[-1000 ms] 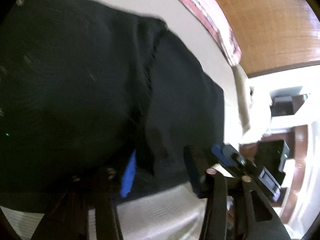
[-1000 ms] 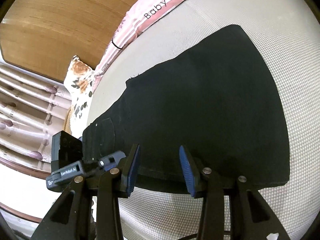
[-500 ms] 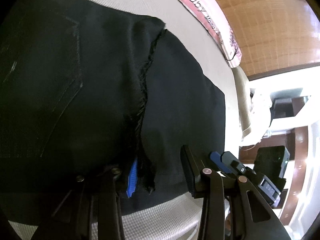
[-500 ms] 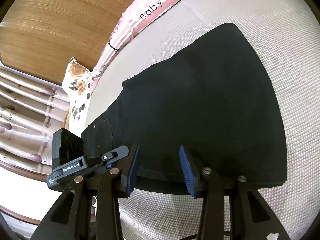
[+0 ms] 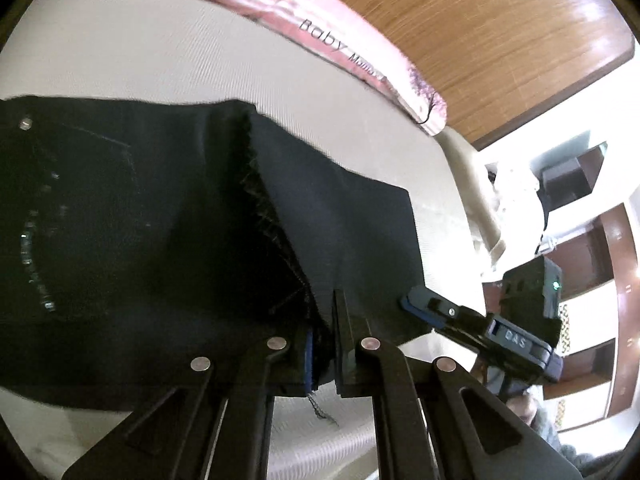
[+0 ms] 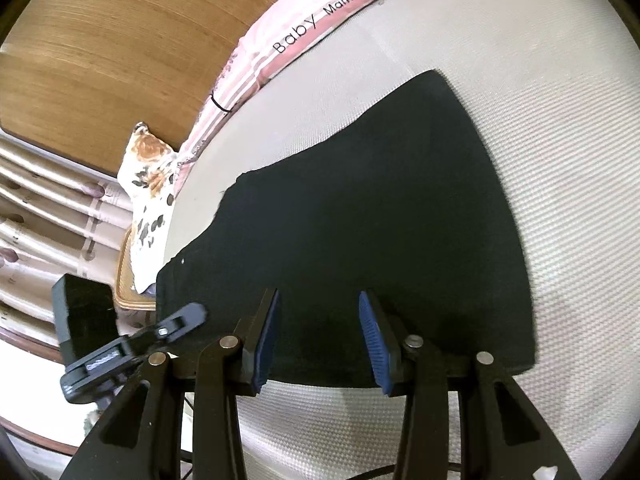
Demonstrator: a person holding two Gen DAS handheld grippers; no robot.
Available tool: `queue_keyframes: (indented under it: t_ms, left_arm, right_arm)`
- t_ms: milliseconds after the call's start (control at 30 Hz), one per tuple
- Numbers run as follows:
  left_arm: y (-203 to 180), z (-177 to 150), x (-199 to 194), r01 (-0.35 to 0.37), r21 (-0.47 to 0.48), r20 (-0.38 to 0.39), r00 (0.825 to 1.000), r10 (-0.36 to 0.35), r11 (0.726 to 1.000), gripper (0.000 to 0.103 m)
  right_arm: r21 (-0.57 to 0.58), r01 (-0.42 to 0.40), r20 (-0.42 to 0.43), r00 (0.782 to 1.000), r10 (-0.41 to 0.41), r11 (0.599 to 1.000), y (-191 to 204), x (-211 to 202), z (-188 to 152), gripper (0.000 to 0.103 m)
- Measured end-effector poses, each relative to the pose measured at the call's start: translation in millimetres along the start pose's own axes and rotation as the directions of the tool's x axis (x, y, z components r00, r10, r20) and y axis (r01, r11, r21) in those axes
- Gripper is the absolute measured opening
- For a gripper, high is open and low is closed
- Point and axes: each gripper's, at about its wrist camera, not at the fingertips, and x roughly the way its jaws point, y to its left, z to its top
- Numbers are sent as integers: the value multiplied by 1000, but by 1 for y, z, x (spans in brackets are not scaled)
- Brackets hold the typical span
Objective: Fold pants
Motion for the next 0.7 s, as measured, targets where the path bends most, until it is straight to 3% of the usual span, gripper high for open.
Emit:
queue_keyframes:
  t_ms: [233, 500, 567, 700]
  left_arm:
    - [52, -19, 19, -110, -72, -62, 992, 106, 991, 7]
    - [36, -21, 21, -191, 21, -56, 980, 192, 981, 12]
    - [33, -23, 15, -235, 50, -44, 970, 237, 971, 22]
    - [19, -16, -1, -317, 113, 48, 948, 314, 941, 26]
  right_arm:
    - [-1, 46, -37, 998, -46, 999, -10, 9, -6, 37]
    - [-32, 86, -70, 994, -88, 996, -8, 14, -3, 39]
    - [-68, 105, -36, 993, -108, 992, 0, 9, 2, 40]
    - [-174, 195, 73, 980, -185, 965, 17, -1, 28, 40]
